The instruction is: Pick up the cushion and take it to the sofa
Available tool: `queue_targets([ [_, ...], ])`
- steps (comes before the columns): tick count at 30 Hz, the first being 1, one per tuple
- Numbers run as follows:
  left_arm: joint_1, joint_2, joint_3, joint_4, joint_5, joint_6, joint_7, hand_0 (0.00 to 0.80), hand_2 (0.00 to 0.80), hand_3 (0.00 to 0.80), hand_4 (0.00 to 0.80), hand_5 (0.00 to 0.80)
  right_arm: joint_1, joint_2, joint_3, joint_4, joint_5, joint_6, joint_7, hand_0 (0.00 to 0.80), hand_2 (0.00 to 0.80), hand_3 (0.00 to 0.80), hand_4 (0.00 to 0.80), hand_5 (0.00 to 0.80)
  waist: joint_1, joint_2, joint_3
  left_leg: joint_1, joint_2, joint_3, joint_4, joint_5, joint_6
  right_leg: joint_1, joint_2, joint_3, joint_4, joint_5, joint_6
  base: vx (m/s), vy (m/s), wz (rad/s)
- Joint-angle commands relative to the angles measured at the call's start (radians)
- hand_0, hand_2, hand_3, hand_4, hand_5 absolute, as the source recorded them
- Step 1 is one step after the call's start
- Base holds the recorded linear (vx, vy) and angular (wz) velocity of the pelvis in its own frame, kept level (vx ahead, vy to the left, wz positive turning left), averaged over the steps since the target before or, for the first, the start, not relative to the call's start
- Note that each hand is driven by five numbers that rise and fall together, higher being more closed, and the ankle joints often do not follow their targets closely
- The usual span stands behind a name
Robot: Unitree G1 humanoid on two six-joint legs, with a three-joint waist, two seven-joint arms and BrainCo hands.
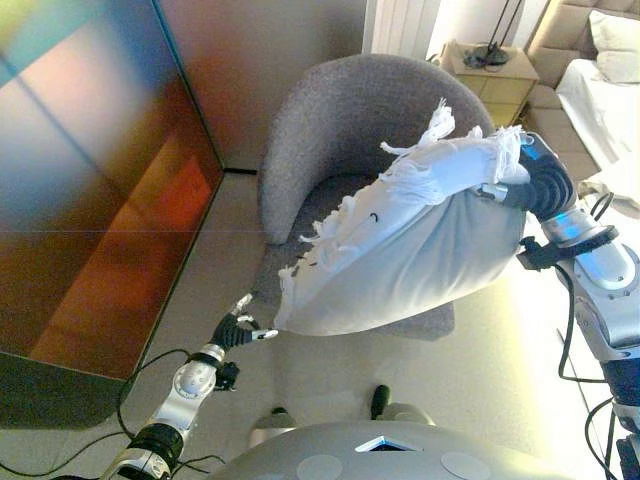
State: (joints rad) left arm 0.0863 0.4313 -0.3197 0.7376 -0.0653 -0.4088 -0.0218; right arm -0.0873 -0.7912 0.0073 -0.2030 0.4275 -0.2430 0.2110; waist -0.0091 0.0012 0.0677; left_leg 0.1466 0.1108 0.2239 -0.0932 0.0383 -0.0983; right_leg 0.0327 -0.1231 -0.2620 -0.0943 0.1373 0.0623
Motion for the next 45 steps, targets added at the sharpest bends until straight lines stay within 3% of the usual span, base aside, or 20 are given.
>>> queue_targets([
  [1, -0.073, 0.008, 0.003, 0.11, 0.039, 0.026, 0.009, 0.0, 0.0, 0.0, 0.0, 0.0, -0.203, 0.038, -0.103, -0.106, 0.106, -0.159, -0.058, 0.8, 0.8, 0.8, 0.8, 0.8, 0.012, -0.04, -0.02, -0.013, 0.014, -0.016, 0.006, -0.065, 0.017, 0.121, -0.085, -0.047, 0.038, -0.124, 0.096, -0.019, -0.05, 0.0],
  [8, -0.061, -0.058, -0.018, 0.255, 0.088, 0.09, 0.047, 0.0, 0.0, 0.0, 0.0, 0.0, -0.244, 0.074, -0.06, -0.112, 0.071, -0.104, -0.116, 0.8, 0.8, 0.8, 0.8, 0.8, 0.015, -0.049, -0.018, -0.017, 0.014, -0.059, 0.006, -0.066, 0.021, 0.119, -0.058, -0.002, 0.048, -0.147, 0.079, 0.029, -0.099, 0.0],
  [12, -0.046, -0.08, -0.009, 0.287, 0.09, 0.112, 0.07, 0.0, 0.0, 0.0, 0.0, 0.0, -0.223, 0.094, -0.071, -0.111, 0.065, -0.104, -0.141, 0.8, 0.8, 0.8, 0.8, 0.8, 0.013, -0.052, -0.005, -0.026, 0.03, -0.1, 0.006, -0.058, 0.017, 0.107, -0.021, 0.055, 0.066, -0.173, 0.054, 0.042, -0.187, 0.03],
  [16, -0.039, -0.079, 0.016, 0.308, 0.087, 0.124, 0.102, 0.0, 0.0, 0.0, 0.0, 0.0, -0.259, 0.087, -0.049, -0.106, 0.071, -0.094, -0.151, 0.8, 0.8, 0.8, 0.8, 0.8, 0.028, -0.06, 0.015, -0.028, 0.074, -0.097, 0.022, -0.027, -0.011, 0.101, -0.001, 0.035, 0.079, -0.183, 0.03, 0.039, -0.242, 0.16],
  [19, -0.04, -0.079, 0.045, 0.295, 0.068, 0.112, 0.12, 0.0, 0.0, 0.0, 0.0, 0.0, -0.307, 0.072, -0.017, -0.098, 0.075, -0.081, -0.152, 0.8, 0.8, 0.8, 0.8, 0.8, 0.037, -0.073, 0.04, -0.069, 0.1, -0.1, 0.157, -0.01, -0.022, 0.087, 0.001, 0.033, 0.092, -0.179, 0.007, 0.004, -0.216, -0.02],
  [22, -0.025, -0.085, 0.068, 0.285, 0.037, 0.092, 0.127, 0.0, 0.0, 0.0, 0.0, 0.0, -0.309, 0.071, 0.001, -0.092, 0.064, -0.106, -0.147, 0.8, 0.8, 0.8, 0.8, 0.8, 0.046, -0.083, 0.083, -0.181, 0.107, -0.103, 0.416, 0.054, -0.014, 0.08, 0.006, 0.03, 0.125, -0.185, -0.03, -0.013, -0.219, -0.15],
  [24, -0.016, -0.095, 0.073, 0.277, 0.023, 0.086, 0.126, 0.0, 0.0, 0.0, 0.0, 0.0, -0.313, 0.084, 0.013, -0.074, 0.049, -0.124, -0.145, 0.8, 0.8, 0.8, 0.8, 0.8, 0.066, -0.082, 0.117, -0.242, 0.049, -0.149, 0.519, 0.029, 0.006, 0.092, 0.011, 0.036, 0.146, -0.195, -0.04, 0.046, -0.145, -0.16],
  [26, 0.0, -0.106, 0.075, 0.263, 0.015, 0.082, 0.133, 0.0, 0.0, 0.0, 0.0, 0.0, -0.327, 0.097, 0.03, -0.065, 0.03, -0.137, -0.146, 0.8, 0.8, 0.8, 0.8, 0.8, 0.09, -0.072, 0.134, -0.286, -0.012, -0.176, 0.529, 0.039, 0.013, 0.106, 0.022, 0.051, 0.153, -0.203, -0.042, 0.116, -0.057, -0.26],
  [30, 0.014, -0.105, 0.074, 0.228, -0.02, 0.104, 0.137, 0.0, 0.0, 0.0, 0.0, 0.0, -0.376, 0.115, 0.063, -0.06, -0.005, -0.109, -0.182, 0.8, 0.8, 0.8, 0.8, 0.8, 0.127, -0.032, 0.155, -0.334, -0.055, -0.187, 0.405, 0.115, 0.004, 0.159, 0.073, 0.085, 0.155, -0.248, -0.053, 0.204, 0.015, -0.27],
  [33, 0.019, -0.105, 0.076, 0.225, -0.05, 0.117, 0.14, 0.0, 0.0, 0.0, 0.0, 0.0, -0.394, 0.117, 0.079, -0.046, -0.002, -0.095, -0.181, 0.8, 0.8, 0.8, 0.8, 0.8, 0.148, -0.013, 0.156, -0.355, -0.055, -0.204, 0.255, 0.172, -0.003, 0.198, 0.101, 0.12, 0.158, -0.283, -0.058, 0.311, 0.063, 0.35],
  [37, 0.05, -0.114, 0.081, 0.261, -0.073, 0.111, 0.136, 0.0, 0.0, 0.0, 0.0, 0.0, -0.382, 0.113, 0.087, -0.032, 0.02, -0.096, -0.171, 0.8, 0.8, 0.8, 0.8, 0.8, 0.174, 0.003, 0.144, -0.374, 0.002, -0.252, 0.025, 0.25, -0.028, 0.264, 0.123, 0.178, 0.204, -0.373, -0.067, 0.474, 0.12, 0.2],
  [41, 0.075, -0.128, 0.098, 0.3, -0.118, 0.091, 0.133, 0.0, 0.0, 0.0, 0.0, 0.0, -0.365, 0.101, 0.088, -0.02, 0.063, -0.122, -0.146, 0.8, 0.8, 0.8, 0.8, 0.8, 0.172, 0.008, 0.138, -0.409, 0.095, -0.291, 0.006, 0.26, -0.052, 0.288, 0.105, 0.208, 0.283, -0.476, -0.059, 0.504, 0.215, -0.17],
  [42, 0.072, -0.13, 0.104, 0.307, -0.129, 0.089, 0.132, 0.0, 0.0, 0.0, 0.0, 0.0, -0.361, 0.094, 0.085, -0.022, 0.072, -0.128, -0.143, 0.8, 0.8, 0.8, 0.8, 0.8, 0.17, 0.007, 0.137, -0.405, 0.111, -0.285, 0.006, 0.26, -0.054, 0.291, 0.093, 0.206, 0.298, -0.493, -0.052, 0.5, 0.293, -0.5],
  [43, 0.067, -0.131, 0.115, 0.314, -0.144, 0.095, 0.128, 0.0, 0.0, 0.0, 0.0, 0.0, -0.359, 0.082, 0.08, -0.023, 0.084, -0.136, -0.141, 0.8, 0.8, 0.8, 0.8, 0.8, 0.166, 0.001, 0.132, -0.394, 0.122, -0.259, 0.006, 0.217, -0.048, 0.294, 0.067, 0.193, 0.308, -0.488, -0.033, 0.517, 0.318, -0.5],
  [44, 0.058, -0.132, 0.122, 0.327, -0.149, 0.105, 0.128, 0.0, 0.0, 0.0, 0.0, 0.0, -0.354, 0.078, 0.068, -0.022, 0.094, -0.139, -0.136, 0.8, 0.8, 0.8, 0.8, 0.8, 0.159, -0.007, 0.121, -0.38, 0.13, -0.204, 0.012, 0.184, -0.044, 0.303, 0.034, 0.164, 0.318, -0.484, -0.013, 0.576, 0.347, -0.47],
  [45, 0.05, -0.133, 0.12, 0.338, -0.153, 0.113, 0.135, 0.0, 0.0, 0.0, 0.0, 0.0, -0.345, 0.077, 0.057, -0.02, 0.1, -0.141, -0.134, 0.8, 0.8, 0.8, 0.8, 0.8, 0.156, -0.013, 0.113, -0.373, 0.127, -0.182, 0.03, 0.175, -0.037, 0.311, 0.011, 0.151, 0.337, -0.475, 0.001, 0.609, 0.342, -0.44],
])
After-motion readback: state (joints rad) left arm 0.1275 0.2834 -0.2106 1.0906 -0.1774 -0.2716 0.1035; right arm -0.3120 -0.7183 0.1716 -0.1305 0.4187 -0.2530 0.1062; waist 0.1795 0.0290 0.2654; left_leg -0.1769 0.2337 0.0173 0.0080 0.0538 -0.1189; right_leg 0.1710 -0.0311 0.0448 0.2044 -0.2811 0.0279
